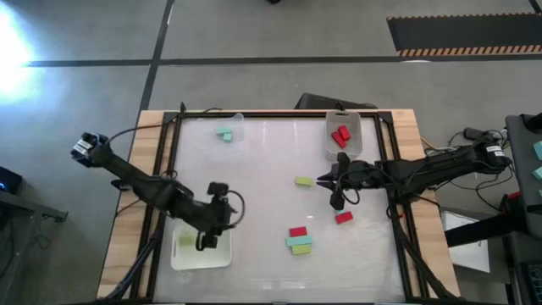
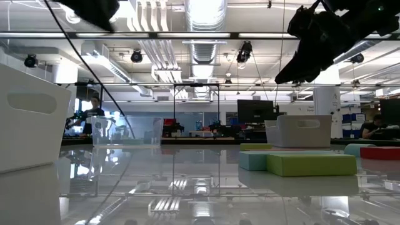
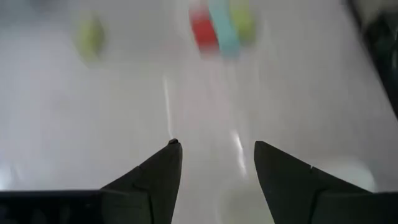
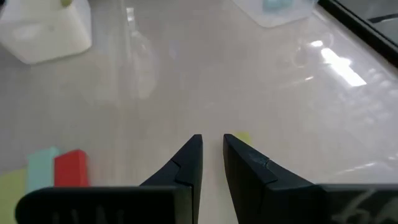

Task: Sort & place blocks by color
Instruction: Put the top green block into the white bin

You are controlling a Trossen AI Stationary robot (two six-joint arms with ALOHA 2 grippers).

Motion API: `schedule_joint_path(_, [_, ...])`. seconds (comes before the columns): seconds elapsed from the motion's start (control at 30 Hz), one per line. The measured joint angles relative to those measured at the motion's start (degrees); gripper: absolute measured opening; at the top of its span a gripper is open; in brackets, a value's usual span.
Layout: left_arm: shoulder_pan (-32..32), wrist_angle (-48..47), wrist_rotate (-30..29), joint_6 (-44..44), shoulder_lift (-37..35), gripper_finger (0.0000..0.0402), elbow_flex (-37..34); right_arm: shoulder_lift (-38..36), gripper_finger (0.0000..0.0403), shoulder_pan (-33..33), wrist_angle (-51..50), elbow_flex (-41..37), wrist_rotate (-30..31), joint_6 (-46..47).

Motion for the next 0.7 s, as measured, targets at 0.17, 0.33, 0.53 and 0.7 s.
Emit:
schedule_joint_path(0.17, [2.2,25.1,-8.7,12.7,-5.4,0.0185,-9.4,0.0,0.0054,0.0,-1.0,0.0,0.3,-0.7])
schedule_joint_path(0.33, [3.7,51.7,-9.9,21.7,-7.7,0.0185,-20.5,1.0,0.0076,0.0,-1.0,0.0,1.1,-0.6])
schedule_joint_path(0.53, [5.6,68.4,-9.9,29.1,-7.8,0.0185,-27.0,8.2,0.0146,-0.1,1.7,-0.1,4.7,-2.6])
schedule_joint_path(0.7, [6.8,68.7,-9.9,29.7,-7.8,0.0185,-27.1,15.7,0.0202,-0.8,2.3,2.5,4.8,-5.6])
